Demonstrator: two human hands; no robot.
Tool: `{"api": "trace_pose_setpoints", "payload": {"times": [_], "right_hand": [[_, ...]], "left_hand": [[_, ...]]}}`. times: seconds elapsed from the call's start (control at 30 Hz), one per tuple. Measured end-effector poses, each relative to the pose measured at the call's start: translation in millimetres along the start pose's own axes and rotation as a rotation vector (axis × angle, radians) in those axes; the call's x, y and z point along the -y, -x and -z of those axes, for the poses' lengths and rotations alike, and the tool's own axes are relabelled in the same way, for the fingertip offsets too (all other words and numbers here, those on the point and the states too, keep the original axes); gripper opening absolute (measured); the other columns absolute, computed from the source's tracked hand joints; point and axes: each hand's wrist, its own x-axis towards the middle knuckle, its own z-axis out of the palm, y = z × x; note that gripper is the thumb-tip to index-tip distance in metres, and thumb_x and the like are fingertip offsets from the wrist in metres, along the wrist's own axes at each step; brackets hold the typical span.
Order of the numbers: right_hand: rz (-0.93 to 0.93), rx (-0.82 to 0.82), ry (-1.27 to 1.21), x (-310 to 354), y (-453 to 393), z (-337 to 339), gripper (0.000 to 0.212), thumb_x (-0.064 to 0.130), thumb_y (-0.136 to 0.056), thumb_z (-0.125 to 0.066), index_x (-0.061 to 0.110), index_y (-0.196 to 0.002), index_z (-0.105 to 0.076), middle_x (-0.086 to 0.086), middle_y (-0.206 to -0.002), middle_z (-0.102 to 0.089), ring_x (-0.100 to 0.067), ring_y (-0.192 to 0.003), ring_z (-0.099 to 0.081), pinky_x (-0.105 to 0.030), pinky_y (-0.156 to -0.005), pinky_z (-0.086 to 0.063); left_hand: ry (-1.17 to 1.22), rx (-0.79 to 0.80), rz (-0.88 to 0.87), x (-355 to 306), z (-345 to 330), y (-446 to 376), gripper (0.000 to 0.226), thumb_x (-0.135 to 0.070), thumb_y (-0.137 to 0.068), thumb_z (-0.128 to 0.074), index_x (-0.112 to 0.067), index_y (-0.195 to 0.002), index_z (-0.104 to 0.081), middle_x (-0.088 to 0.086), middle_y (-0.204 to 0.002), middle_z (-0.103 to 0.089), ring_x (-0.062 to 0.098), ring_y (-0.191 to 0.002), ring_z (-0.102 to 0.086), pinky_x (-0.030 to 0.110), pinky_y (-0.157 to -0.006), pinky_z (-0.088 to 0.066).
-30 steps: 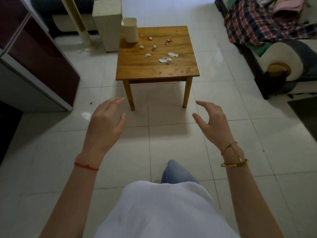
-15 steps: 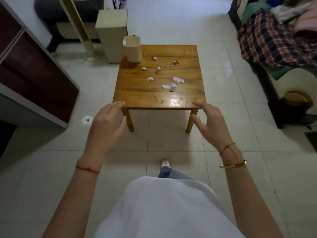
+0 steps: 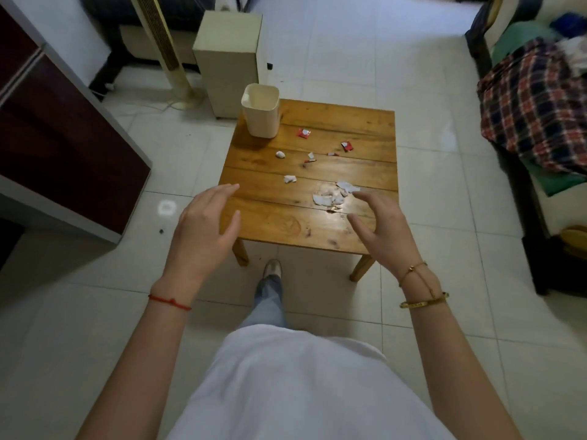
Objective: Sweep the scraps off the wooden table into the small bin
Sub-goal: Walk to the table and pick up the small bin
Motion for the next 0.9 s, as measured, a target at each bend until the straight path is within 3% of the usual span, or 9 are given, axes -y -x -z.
{"api": "trace_pose_setpoints", "payload": {"times": [0.53,0.9], "right_hand": [[-0.089,-0.079,-0.015,23,-251,-41,0.038,0.031,-0.094,-0.055,0.020,-0.129,-0.051,0.003,-0.127,-0.057,-0.014,-0.123,-0.046,-0.028,-0.104,-0.036],[-0.155,-0.010,0.016,-1,-371,-73,0.037,0.032,-0.095,-0.053,0.020,-0.130,-0.050,0.002,-0.129,-0.056,-0.015,-0.125,-0.044,-0.035,-0.107,-0.037]], "left_hand": [[-0.005,0.066,-0.024,88,-8,-266,0.045,-0.026,-0.096,-0.050,-0.018,-0.140,-0.048,0.003,-0.138,-0.055,0.017,-0.130,-0.049,0.034,-0.107,-0.041],[0.062,0.149,0.191,148,-83,-414,0.046,-0.030,-0.095,-0.052,-0.021,-0.140,-0.047,0.004,-0.142,-0.053,0.023,-0.130,-0.050,0.037,-0.099,-0.046]]}}
